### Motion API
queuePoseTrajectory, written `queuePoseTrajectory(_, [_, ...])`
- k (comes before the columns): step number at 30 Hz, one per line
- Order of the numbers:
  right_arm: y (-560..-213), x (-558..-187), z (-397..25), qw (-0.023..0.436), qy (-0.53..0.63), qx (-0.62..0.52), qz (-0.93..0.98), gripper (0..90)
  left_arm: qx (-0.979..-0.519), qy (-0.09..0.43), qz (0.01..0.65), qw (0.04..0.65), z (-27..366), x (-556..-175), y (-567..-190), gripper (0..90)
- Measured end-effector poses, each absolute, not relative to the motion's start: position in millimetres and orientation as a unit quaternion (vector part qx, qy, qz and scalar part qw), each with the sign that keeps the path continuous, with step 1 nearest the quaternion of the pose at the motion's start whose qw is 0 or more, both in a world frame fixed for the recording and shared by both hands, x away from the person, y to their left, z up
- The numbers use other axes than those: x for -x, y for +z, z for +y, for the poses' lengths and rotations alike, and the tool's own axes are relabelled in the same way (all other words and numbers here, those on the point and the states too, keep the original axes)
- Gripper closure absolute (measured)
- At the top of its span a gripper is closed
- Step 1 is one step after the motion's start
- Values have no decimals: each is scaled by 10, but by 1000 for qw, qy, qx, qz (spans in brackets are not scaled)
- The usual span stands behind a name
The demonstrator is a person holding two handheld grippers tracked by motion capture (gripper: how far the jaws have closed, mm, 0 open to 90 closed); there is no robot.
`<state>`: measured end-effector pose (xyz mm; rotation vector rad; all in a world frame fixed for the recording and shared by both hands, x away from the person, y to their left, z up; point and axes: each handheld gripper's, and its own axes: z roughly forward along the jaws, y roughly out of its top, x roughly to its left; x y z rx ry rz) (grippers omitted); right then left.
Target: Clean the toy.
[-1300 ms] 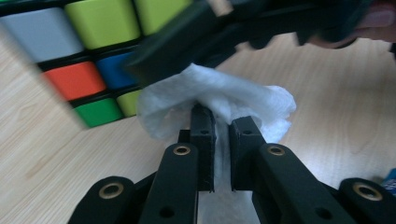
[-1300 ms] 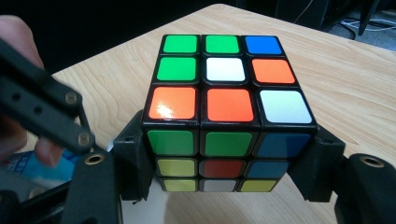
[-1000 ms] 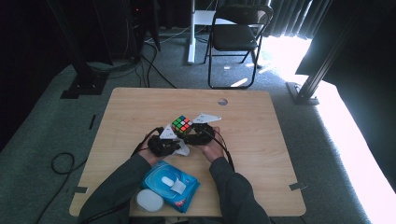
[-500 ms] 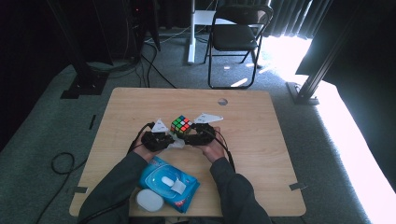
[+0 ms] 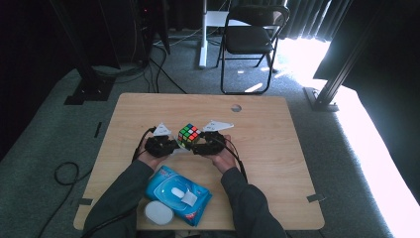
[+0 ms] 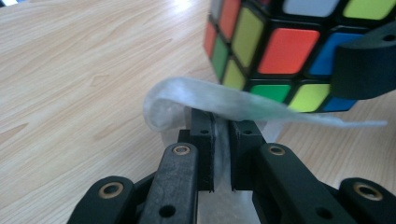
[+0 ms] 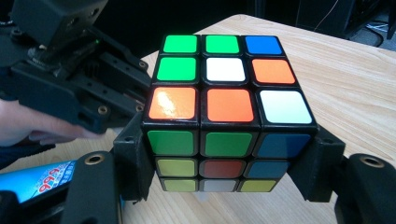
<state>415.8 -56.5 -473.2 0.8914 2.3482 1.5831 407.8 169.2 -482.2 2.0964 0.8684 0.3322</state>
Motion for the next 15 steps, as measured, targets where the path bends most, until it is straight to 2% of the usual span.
queuePoseTrajectory(15, [-4713,-4190,-534,86,540,-306,780,341,-846,107,302,426,1550,-4022,-4817,827])
